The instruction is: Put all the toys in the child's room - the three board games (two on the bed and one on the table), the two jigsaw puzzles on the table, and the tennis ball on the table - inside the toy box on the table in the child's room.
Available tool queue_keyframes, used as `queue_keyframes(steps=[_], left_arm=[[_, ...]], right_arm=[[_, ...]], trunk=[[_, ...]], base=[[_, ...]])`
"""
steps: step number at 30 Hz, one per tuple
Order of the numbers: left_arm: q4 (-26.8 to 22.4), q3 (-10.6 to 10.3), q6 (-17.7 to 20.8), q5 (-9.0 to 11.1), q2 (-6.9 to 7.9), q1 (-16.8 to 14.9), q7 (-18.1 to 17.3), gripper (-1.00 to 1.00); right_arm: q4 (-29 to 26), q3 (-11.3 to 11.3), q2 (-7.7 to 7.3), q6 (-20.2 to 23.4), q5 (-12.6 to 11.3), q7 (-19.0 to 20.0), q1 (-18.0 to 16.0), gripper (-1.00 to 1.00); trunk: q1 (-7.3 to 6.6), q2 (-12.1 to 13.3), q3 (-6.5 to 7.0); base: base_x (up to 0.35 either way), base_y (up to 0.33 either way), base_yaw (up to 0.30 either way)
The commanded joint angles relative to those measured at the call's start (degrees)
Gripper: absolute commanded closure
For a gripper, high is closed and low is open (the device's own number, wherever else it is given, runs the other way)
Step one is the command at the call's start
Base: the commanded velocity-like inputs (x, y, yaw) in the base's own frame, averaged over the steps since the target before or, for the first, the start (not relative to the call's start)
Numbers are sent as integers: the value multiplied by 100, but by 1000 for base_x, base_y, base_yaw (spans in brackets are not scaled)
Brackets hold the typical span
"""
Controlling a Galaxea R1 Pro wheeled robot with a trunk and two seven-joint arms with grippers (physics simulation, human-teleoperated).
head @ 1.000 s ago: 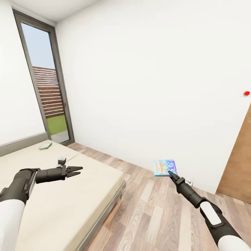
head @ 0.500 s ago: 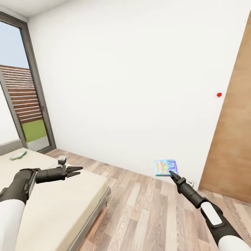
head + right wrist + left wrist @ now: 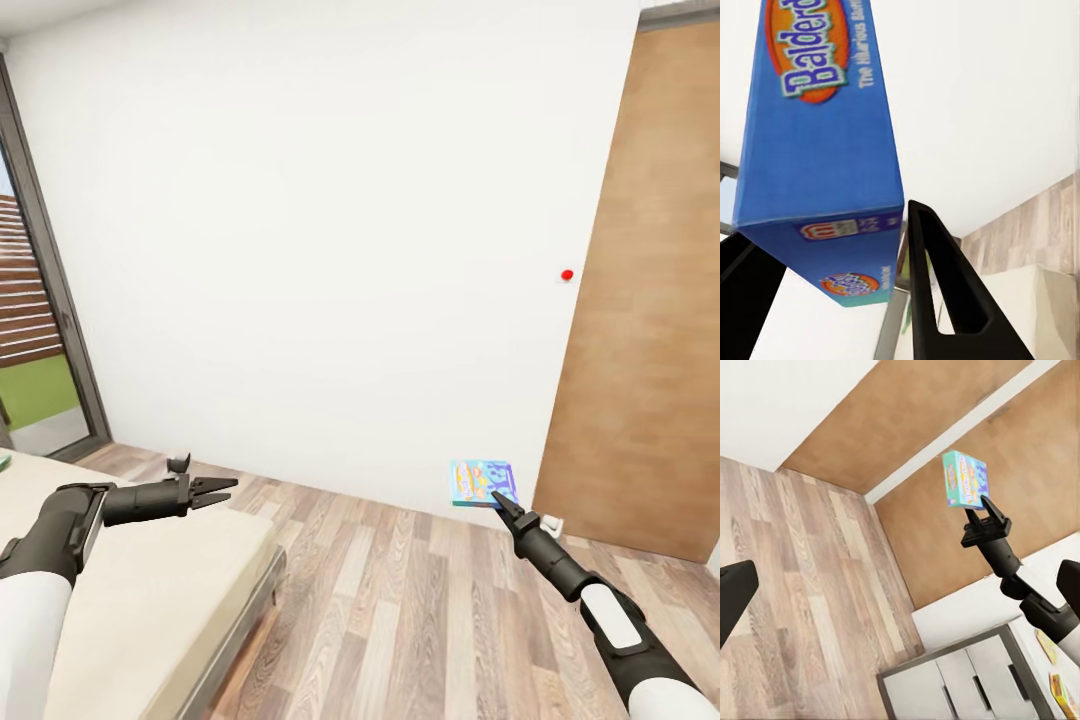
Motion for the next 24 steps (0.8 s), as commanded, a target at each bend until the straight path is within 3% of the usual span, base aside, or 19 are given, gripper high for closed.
queue_keyframes(steps=[1,19,24], left_arm=[[-6,18,60,-60,-2,-4,-50,-100],[-6,25,61,-60,11,-4,-80,-100],[-6,31,60,-60,6,-4,-80,-100]], right_arm=[[4,-14,2,49,-47,5,-7,100],[9,-32,10,49,-47,4,-7,100],[9,-32,10,49,-47,4,-7,100]], trunk=[[1,-6,-3],[1,-6,91],[-109,195,207]], base=[[0,0,-247],[0,0,-247],[0,0,-247]])
